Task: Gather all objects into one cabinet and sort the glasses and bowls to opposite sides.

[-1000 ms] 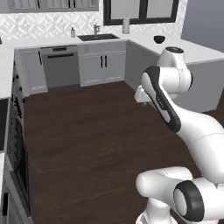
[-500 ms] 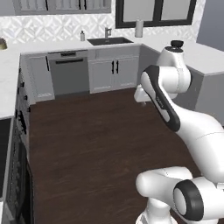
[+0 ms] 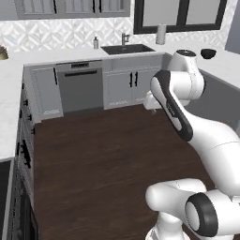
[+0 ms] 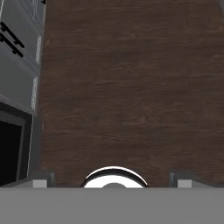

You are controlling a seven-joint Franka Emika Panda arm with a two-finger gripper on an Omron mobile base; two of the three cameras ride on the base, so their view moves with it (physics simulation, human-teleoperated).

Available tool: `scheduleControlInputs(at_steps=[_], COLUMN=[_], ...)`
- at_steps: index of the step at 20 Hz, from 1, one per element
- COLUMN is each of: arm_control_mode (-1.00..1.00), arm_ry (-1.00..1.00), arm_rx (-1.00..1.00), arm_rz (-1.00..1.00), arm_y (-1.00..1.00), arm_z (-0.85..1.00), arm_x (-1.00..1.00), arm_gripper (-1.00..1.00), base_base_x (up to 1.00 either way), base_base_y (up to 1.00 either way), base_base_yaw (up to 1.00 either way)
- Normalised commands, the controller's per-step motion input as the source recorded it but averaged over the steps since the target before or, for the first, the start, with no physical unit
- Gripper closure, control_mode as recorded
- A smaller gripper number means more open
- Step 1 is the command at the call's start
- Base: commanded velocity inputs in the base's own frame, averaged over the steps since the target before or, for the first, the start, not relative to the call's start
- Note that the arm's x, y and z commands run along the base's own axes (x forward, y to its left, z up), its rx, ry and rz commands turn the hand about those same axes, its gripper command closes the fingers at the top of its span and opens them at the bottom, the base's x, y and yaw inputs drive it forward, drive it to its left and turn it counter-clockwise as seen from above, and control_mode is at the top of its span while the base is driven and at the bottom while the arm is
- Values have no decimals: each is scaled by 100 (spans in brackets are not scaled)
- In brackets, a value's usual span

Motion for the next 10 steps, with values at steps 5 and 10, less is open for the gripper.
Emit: scheduleControlInputs(at_steps=[5,10], arm_control_mode=[100,100], arm_ry=[0,0], arm_rx=[0,0], arm_rz=[0,0], arm_y=[0,0], arm_z=[0,0], arm_x=[0,0], arm_gripper=[-100,-100], base_base_x=[100,100], base_base_y=[44,17], base_base_yaw=[12,52])
